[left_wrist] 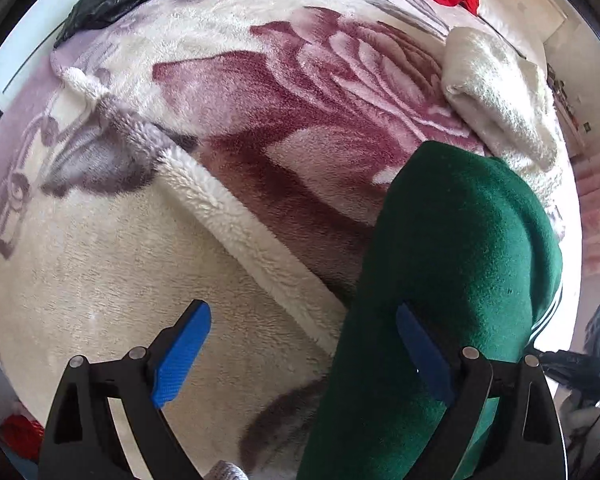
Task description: Fold large clothes
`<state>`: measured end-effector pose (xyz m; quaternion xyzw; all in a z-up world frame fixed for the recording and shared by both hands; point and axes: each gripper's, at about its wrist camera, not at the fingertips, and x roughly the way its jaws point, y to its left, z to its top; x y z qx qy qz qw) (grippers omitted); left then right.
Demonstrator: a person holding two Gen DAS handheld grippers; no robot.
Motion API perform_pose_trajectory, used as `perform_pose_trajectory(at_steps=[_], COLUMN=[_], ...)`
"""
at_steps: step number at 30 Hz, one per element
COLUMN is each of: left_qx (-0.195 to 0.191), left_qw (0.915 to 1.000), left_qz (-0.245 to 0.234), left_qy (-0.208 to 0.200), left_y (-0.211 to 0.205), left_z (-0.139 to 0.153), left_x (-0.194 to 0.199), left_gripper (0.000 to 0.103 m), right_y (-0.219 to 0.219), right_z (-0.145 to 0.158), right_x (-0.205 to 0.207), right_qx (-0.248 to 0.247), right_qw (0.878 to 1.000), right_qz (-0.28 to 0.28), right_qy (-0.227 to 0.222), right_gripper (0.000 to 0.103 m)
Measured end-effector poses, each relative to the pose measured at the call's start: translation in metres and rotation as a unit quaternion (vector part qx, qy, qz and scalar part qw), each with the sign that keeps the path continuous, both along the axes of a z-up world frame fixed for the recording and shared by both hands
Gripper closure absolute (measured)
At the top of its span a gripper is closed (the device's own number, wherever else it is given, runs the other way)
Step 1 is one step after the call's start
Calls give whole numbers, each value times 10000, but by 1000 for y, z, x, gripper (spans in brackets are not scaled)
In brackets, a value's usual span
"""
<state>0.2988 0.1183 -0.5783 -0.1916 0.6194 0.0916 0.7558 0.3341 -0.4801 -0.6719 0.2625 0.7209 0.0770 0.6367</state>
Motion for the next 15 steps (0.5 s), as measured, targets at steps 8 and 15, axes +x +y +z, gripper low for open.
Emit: perform_pose_trajectory(at_steps=[8, 15], left_qx=[-232, -256], left_qw=[9996, 9974], left_qz=[55, -422], left_qy=[-146, -532], left_y=[1, -40], left_z=[20, 10], left_x=[-7, 95], left_gripper=[8, 12], right_y=[7, -9], right_z=[47, 56], right_x=[-2, 15], right_qx=[-167, -188], right_qw=[9965, 9987], right_qz=[749, 273], right_qy=[-317, -387], right_gripper=[48, 48])
